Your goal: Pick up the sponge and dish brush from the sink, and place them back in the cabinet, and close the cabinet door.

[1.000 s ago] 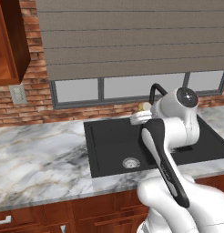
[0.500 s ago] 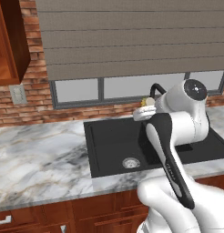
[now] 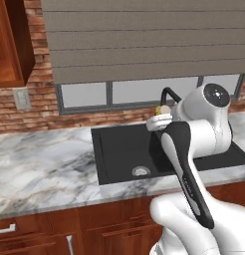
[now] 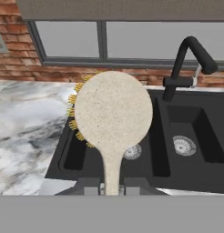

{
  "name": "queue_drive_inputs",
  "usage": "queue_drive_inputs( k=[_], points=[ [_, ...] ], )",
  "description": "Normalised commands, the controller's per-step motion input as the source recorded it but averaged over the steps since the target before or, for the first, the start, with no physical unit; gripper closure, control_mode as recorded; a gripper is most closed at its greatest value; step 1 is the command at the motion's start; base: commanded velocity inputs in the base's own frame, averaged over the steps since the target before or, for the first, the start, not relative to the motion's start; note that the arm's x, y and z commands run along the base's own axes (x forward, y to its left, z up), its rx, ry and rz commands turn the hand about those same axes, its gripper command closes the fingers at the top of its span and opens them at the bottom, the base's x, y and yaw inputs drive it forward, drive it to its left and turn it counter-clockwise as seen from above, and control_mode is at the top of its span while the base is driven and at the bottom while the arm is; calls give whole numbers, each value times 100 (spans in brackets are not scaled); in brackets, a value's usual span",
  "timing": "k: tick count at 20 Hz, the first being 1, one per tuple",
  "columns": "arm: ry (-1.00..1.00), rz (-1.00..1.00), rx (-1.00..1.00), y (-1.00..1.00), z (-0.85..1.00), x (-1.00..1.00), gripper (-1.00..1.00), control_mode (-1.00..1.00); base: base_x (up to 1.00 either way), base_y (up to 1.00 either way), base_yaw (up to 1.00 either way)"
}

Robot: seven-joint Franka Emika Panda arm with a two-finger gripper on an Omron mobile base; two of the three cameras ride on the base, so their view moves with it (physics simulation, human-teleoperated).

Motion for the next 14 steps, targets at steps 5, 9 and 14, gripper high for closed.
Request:
queue_drive_inputs(
  k=[5, 9, 14],
  points=[
    [0, 0, 0, 0, 0, 0, 100, 100, -45, 49, 19],
    [0, 0, 0, 0, 0, 0, 100, 100, -18, 67, 30],
    [0, 0, 0, 0, 0, 0, 100, 100, -12, 66, 29]
  ],
)
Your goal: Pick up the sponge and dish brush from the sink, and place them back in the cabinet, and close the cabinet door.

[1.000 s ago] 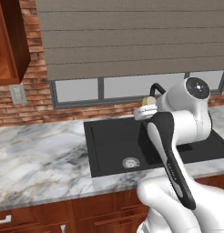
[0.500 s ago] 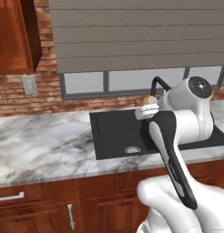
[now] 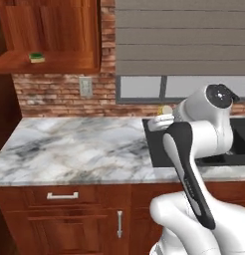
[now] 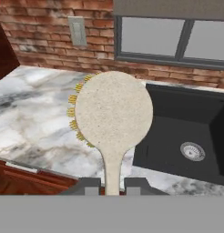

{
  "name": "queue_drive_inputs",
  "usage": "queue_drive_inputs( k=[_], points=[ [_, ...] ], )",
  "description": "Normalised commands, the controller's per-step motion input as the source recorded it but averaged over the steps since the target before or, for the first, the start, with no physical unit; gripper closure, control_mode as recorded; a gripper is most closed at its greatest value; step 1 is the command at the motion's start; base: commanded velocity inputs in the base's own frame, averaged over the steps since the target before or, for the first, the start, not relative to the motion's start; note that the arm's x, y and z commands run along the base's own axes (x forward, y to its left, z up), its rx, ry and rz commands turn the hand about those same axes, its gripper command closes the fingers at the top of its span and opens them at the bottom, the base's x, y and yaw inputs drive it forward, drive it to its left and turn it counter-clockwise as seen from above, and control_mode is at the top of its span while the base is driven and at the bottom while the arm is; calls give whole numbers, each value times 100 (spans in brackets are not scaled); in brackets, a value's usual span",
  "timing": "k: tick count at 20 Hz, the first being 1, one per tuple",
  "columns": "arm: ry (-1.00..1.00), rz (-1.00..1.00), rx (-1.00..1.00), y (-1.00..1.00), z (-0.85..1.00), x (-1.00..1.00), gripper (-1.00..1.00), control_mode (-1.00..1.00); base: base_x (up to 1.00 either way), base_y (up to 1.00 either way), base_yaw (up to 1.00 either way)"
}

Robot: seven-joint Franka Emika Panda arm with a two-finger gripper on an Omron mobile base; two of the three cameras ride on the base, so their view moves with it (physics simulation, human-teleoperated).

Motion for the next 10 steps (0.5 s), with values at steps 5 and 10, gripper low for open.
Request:
queue_drive_inputs(
  k=[5, 10],
  points=[
    [0, 0, 0, 0, 0, 0, 100, 100, -4, 51, 29],
    [0, 0, 0, 0, 0, 0, 100, 100, 0, 43, 31]
  ],
)
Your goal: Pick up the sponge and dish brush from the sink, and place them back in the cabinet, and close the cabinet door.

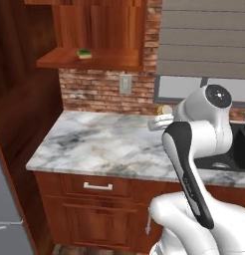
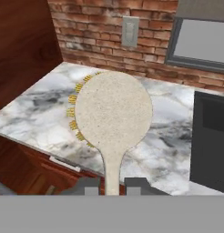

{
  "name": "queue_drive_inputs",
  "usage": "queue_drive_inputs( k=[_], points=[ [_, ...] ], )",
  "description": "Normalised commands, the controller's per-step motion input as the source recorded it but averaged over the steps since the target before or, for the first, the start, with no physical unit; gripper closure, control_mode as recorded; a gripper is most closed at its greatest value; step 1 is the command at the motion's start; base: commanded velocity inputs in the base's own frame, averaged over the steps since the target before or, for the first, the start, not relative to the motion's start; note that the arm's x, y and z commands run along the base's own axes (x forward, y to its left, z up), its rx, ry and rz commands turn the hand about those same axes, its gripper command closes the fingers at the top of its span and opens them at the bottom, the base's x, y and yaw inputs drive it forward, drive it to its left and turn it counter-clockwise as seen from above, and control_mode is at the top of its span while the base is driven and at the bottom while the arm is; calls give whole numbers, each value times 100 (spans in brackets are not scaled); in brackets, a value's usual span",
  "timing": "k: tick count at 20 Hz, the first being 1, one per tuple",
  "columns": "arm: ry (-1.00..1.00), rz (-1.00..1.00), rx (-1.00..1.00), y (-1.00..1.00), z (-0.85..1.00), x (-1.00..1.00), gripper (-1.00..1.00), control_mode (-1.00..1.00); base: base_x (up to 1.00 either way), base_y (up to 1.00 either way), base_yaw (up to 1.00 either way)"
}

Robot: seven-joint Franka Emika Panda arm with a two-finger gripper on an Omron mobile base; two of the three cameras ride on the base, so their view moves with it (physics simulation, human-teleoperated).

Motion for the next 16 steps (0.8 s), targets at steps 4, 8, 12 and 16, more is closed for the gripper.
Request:
queue_drive_inputs(
  k=[4, 8, 12, 16],
  points=[
    [0, 0, 0, 0, 0, 0, 100, 100, 0, 38, 31],
    [0, 0, 0, 0, 0, 0, 100, 100, 0, 66, 22],
    [0, 0, 0, 0, 0, 0, 100, 100, 0, 75, 18],
    [0, 0, 0, 0, 0, 0, 100, 100, 1, 62, 15]
  ],
)
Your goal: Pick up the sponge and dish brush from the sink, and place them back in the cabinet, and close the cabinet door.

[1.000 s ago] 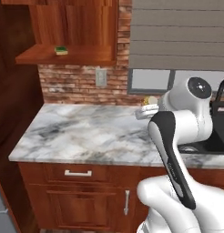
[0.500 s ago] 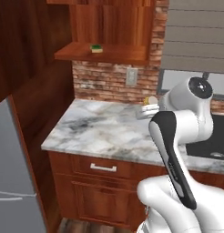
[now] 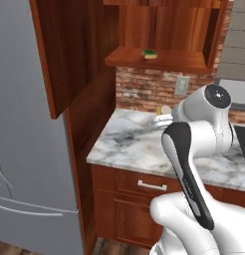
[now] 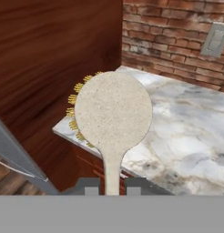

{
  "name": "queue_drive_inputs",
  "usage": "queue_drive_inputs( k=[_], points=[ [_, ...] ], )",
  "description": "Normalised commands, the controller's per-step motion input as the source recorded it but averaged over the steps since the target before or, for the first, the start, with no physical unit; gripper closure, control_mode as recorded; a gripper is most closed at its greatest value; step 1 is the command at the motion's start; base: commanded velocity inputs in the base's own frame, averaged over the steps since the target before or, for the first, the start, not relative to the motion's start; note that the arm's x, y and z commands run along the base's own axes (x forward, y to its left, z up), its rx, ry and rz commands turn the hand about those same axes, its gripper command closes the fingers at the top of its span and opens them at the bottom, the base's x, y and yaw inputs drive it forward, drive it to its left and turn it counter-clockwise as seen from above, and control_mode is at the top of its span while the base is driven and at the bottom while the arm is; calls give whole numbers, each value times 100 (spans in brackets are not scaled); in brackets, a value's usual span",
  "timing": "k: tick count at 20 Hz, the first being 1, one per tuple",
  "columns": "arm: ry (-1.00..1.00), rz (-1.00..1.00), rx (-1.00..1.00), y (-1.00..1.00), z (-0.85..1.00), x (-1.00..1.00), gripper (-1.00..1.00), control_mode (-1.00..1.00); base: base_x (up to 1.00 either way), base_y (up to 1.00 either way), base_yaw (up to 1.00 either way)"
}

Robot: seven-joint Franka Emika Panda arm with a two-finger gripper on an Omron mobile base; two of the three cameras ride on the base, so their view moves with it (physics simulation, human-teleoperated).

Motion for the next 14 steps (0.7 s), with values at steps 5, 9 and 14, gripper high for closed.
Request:
queue_drive_inputs(
  k=[5, 9, 14],
  points=[
    [0, 0, 0, 0, 0, 0, 100, 100, 22, 7, 1],
    [0, 0, 0, 0, 0, 0, 100, 100, 34, 0, 0],
    [0, 0, 0, 0, 0, 0, 100, 100, 41, 0, 0]
  ],
)
